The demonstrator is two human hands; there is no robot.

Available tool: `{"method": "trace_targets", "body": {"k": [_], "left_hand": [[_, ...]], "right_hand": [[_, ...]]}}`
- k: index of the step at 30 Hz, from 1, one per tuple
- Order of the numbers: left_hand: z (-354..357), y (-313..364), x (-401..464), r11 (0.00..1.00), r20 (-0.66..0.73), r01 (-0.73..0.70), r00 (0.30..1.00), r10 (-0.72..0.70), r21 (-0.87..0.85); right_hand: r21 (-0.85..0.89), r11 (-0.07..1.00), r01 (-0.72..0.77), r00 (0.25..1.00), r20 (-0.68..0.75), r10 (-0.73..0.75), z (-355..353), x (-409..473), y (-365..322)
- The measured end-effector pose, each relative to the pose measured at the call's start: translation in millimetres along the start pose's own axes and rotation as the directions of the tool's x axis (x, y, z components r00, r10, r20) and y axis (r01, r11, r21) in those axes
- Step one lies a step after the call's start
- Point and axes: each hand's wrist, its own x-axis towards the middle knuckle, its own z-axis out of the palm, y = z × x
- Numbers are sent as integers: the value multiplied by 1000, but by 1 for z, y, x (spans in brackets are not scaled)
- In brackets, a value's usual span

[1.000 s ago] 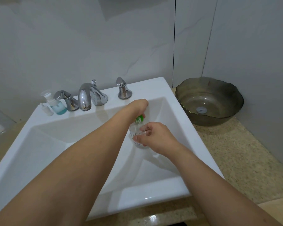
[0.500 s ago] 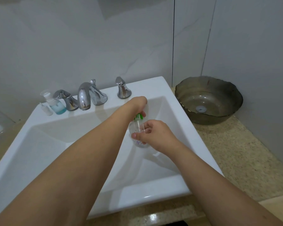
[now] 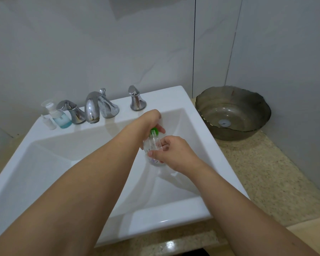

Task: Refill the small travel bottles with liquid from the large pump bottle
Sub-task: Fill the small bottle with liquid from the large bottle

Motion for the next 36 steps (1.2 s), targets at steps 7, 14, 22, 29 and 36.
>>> {"method": "trace_targets", "body": {"k": [7, 14, 22, 29, 36], "left_hand": [[-11, 2, -8, 989, 19, 30, 999, -27, -144], [-9, 3, -16, 1000, 35, 0, 999, 0, -9], [3, 6, -12, 995, -86, -75, 993, 80, 58], [4, 3, -7, 997, -47, 24, 999, -28, -68], [-8, -4, -4, 963, 54, 121, 992, -112, -239]], "right_hand": [[10, 999, 37, 997, -61, -36, -2, -4, 1], [2, 999, 51, 998, -45, -51, -3, -6, -1], [-119, 992, 31, 999, -24, -34, 1, -1, 0], [-117, 992, 36, 999, -26, -39, 0, -4, -3], [-95, 994, 49, 996, -64, -55, -3, -6, -4]]}}
